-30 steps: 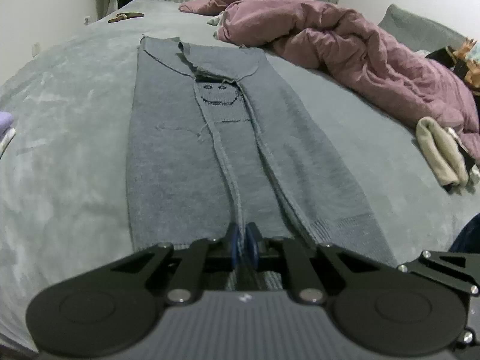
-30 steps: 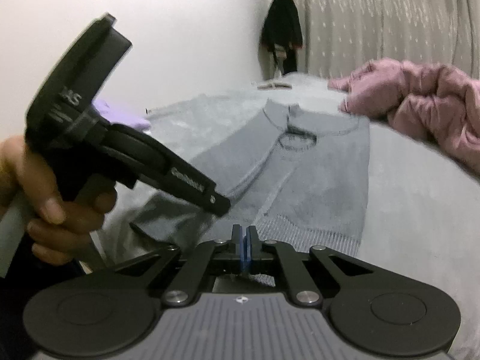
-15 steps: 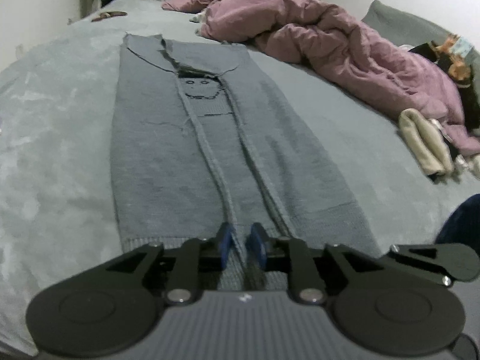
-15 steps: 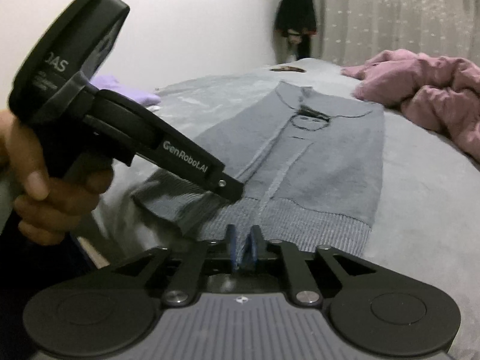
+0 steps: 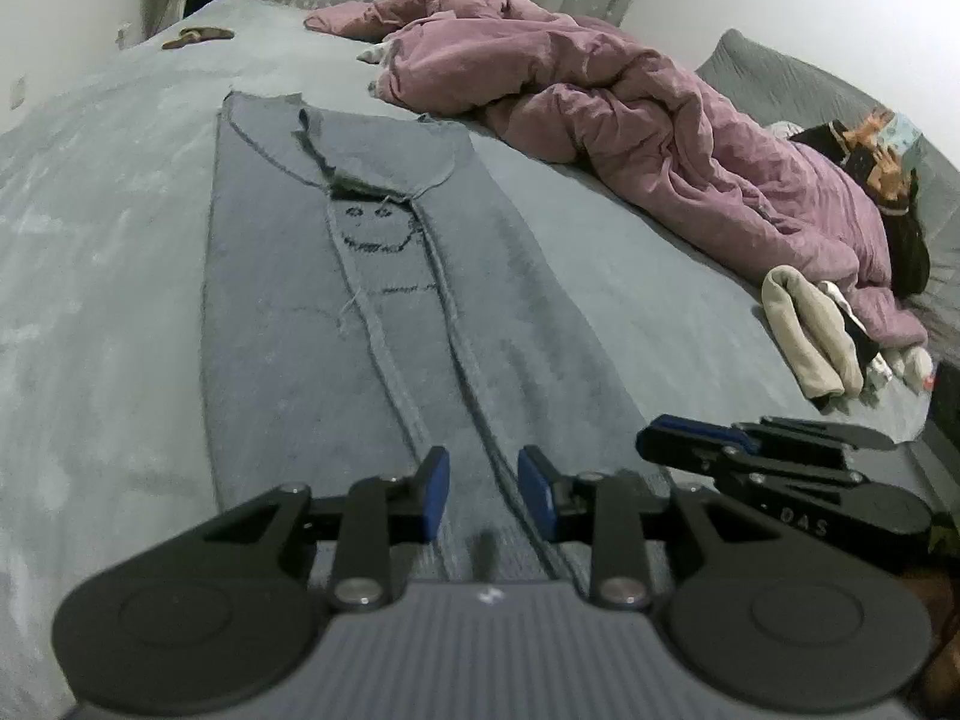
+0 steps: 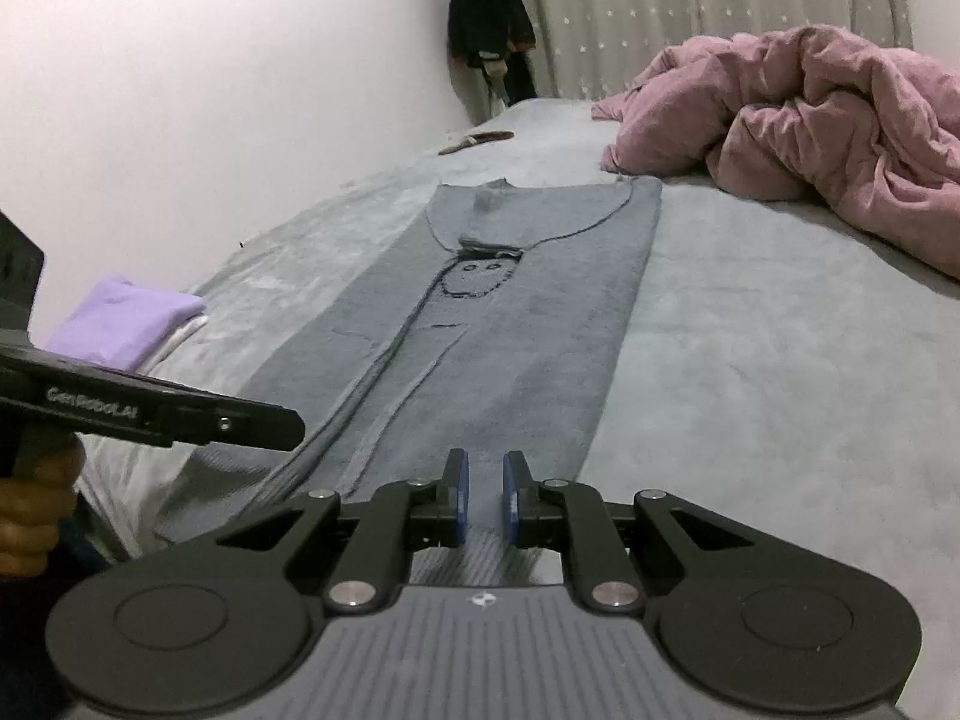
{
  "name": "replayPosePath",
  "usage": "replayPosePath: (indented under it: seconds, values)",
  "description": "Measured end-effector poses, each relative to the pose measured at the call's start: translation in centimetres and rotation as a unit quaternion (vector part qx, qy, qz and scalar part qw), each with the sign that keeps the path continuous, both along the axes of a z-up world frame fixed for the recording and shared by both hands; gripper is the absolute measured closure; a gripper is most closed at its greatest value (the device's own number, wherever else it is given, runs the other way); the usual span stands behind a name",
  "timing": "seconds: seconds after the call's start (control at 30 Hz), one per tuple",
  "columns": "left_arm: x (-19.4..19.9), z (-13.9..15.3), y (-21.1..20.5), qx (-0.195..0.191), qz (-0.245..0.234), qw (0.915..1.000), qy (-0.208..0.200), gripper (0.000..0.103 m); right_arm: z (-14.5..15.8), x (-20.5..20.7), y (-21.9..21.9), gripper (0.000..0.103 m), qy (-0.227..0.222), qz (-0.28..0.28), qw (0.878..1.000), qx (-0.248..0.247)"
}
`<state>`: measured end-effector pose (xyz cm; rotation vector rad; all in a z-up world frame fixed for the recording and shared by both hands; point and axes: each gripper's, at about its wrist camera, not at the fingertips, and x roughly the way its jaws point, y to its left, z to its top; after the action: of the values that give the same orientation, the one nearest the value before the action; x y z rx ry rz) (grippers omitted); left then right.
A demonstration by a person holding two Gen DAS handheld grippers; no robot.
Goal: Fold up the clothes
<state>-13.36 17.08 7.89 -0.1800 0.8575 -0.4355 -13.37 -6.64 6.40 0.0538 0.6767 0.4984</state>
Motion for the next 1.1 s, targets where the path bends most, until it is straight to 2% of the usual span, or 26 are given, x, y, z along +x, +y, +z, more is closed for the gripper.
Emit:
replayPosePath:
  seconds: [0.1,0.17,0.3,0.53,0.77,0.93,1.0,1.1]
  values:
    - [1.7,0.0,-1.3,0.011,-0.010,0.9999,-0.002,0.073,-0.5,1.4,0.3,0.090,0.012,0.003,1.000,-0.003]
    - [3.2,-0.3,-2.3,0.019,-0.014,0.9997,0.004,0.073,-1.3,2.8,0.9,0.090,0.020,-0.005,1.000,-0.022]
    - [6.8,-0.8,-3.3,0.040,0.004,0.9992,0.007,0.071,-2.1,4.0,0.7,0.091,0.023,-0.025,0.999,-0.038]
    - [12.0,-2.3,-3.8,0.063,0.036,0.9973,0.009,0.071,-0.9,5.1,-0.3,0.090,0.026,-0.035,0.999,-0.007]
    - [13.1,-3.1,-4.4,0.074,0.032,0.9967,-0.003,0.072,-1.4,9.1,0.3,0.090,0.043,-0.022,0.999,-0.013]
    - [13.4,-3.8,-4.8,0.099,0.033,0.9944,-0.017,0.072,-2.1,10.6,0.9,0.093,0.039,-0.034,0.997,-0.053]
    - [13.3,-3.6,-4.7,0.097,0.034,0.9946,-0.015,0.073,-2.2,10.9,0.2,0.093,0.046,-0.045,0.997,-0.042]
    - [13.3,-3.2,-4.4,0.086,0.033,0.9957,-0.015,0.074,-1.6,10.8,0.4,0.093,0.029,-0.051,0.997,-0.057]
